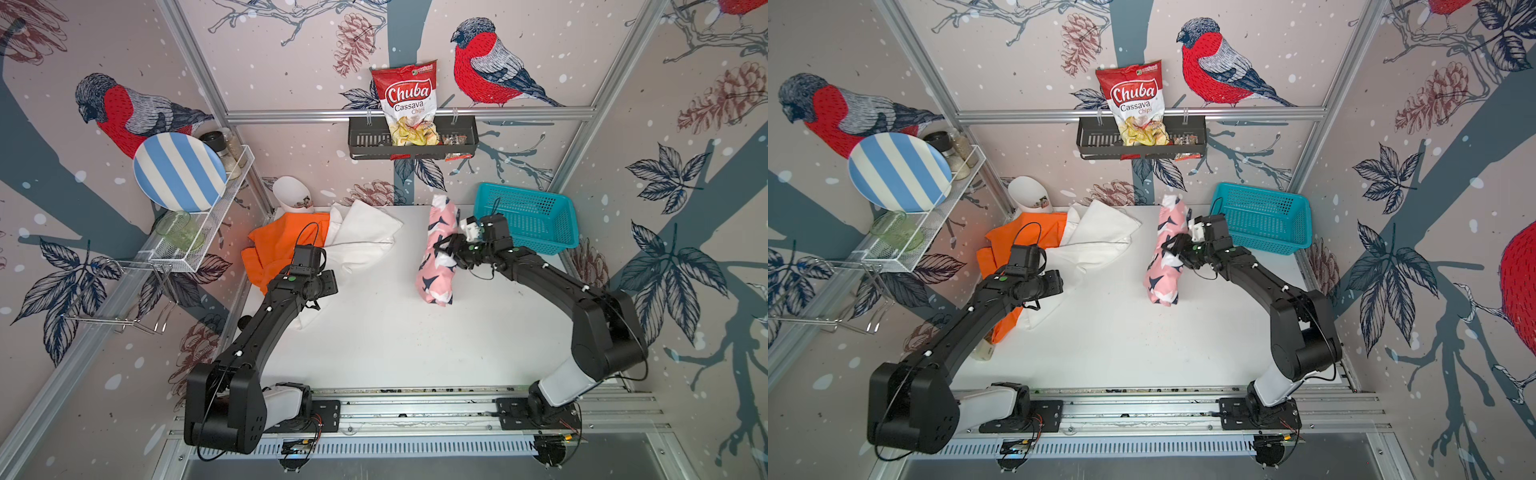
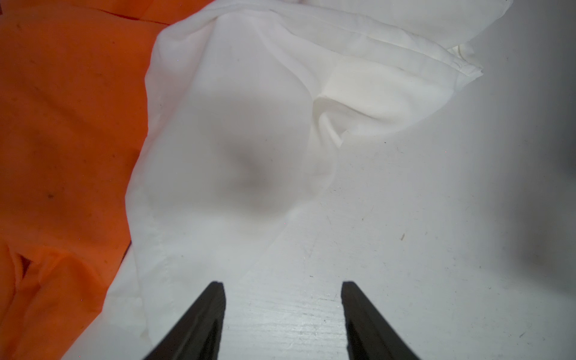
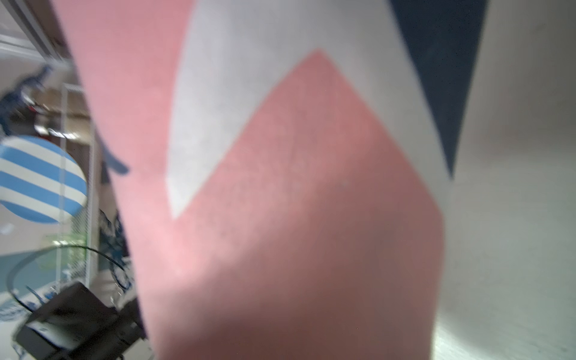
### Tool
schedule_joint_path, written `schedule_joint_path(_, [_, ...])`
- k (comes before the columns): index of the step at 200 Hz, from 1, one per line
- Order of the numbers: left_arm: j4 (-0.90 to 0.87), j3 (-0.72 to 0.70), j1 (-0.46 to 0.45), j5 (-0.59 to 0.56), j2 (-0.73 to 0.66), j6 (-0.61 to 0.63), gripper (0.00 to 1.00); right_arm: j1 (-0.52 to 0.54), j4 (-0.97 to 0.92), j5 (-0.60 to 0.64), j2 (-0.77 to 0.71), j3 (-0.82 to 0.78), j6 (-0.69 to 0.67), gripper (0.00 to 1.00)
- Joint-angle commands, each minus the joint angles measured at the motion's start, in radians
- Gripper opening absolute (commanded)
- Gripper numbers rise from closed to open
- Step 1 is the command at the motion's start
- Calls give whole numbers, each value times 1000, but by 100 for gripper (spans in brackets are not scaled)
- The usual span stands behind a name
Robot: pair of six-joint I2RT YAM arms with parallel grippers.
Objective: Roll up the shorts
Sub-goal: Pick up the shorts from the center of the board, then place the shorts in the bin.
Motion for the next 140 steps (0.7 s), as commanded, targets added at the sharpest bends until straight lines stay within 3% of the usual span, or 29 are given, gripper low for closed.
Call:
schedule_joint_path(1, [20, -1, 2, 18, -4, 18, 63, -108, 48, 63, -26, 45, 184, 58])
schedule_joint_path(53, [22, -1, 2, 24, -4, 18, 63, -402, 17, 307, 7, 143, 529, 54])
schedule_joint_path(94, [25, -6, 2, 30, -2, 16, 63, -501, 100, 406, 131, 193, 730, 49])
schedule_joint_path(112, [25, -5, 3, 30, 2, 16, 63, -523, 41, 303, 244, 355, 626, 56])
schedule_joint_path(140, [25, -3, 3, 37, 10, 20, 63, -490, -284, 324, 352, 652, 269, 67])
